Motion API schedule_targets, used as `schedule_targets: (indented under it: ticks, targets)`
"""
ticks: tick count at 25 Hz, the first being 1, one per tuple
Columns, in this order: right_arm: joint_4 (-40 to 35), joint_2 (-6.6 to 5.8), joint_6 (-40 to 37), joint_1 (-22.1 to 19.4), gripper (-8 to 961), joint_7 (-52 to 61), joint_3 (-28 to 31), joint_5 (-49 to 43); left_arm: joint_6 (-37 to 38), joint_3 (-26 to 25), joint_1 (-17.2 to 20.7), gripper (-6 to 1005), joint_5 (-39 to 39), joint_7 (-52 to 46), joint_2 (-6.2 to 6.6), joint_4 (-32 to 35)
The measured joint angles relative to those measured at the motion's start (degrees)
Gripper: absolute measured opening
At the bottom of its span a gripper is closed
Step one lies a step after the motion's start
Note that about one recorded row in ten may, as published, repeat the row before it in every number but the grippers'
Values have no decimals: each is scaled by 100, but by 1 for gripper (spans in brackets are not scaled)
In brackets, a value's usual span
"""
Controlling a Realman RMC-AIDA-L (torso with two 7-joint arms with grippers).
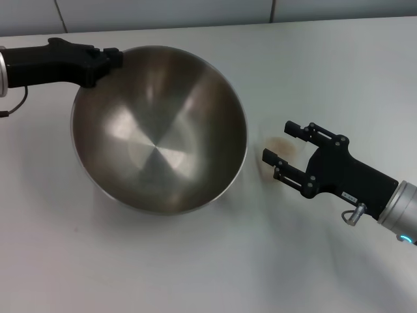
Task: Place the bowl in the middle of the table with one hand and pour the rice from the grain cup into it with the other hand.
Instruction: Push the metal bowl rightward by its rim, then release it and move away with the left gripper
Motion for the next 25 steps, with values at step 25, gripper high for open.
schedule_targets:
  ticks: [25]
  targets:
    - [4,-9,123,74,685,-47,0,18,-639,703,26,120,-325,192,-6,-339]
